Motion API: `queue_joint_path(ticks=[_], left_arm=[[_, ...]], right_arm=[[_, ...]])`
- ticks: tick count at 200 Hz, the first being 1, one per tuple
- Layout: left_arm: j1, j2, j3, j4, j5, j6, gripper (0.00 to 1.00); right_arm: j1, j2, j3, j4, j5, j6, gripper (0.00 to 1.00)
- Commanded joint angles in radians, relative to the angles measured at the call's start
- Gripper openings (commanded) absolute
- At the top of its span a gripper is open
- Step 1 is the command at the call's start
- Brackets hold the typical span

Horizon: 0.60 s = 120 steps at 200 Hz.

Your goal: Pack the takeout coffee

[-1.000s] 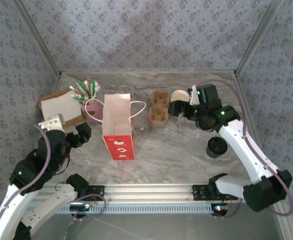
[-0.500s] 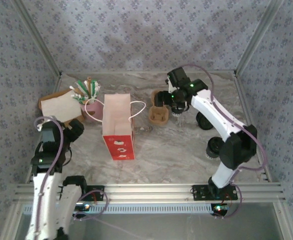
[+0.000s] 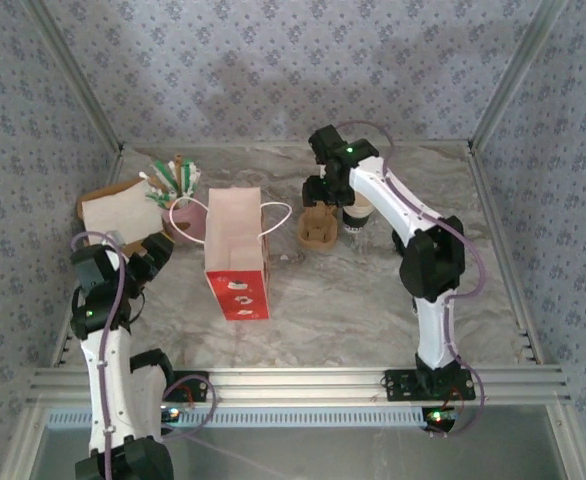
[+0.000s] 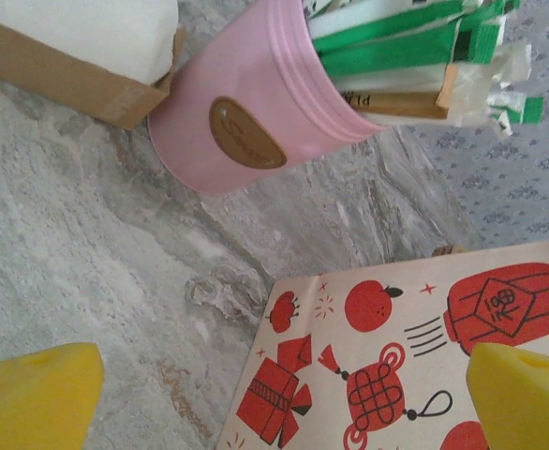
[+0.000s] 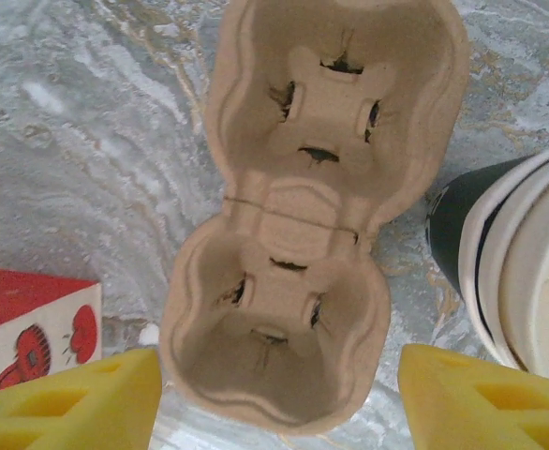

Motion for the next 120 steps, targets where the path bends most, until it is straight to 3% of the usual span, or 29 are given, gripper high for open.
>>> queue_joint_path(ticks=[1, 120], left_arm=[[0.009, 0.000, -0.009, 0.044, 0.040, 0.006, 0.99], [0.009, 0.012, -0.012, 0.041, 0.046, 0.028, 1.00]], right_arm=[[0.004, 0.064, 0.079, -0.086, 0.047, 0.005, 0.68], [0.001, 0.229, 0.185, -0.117, 0.077, 0.061, 0.59]])
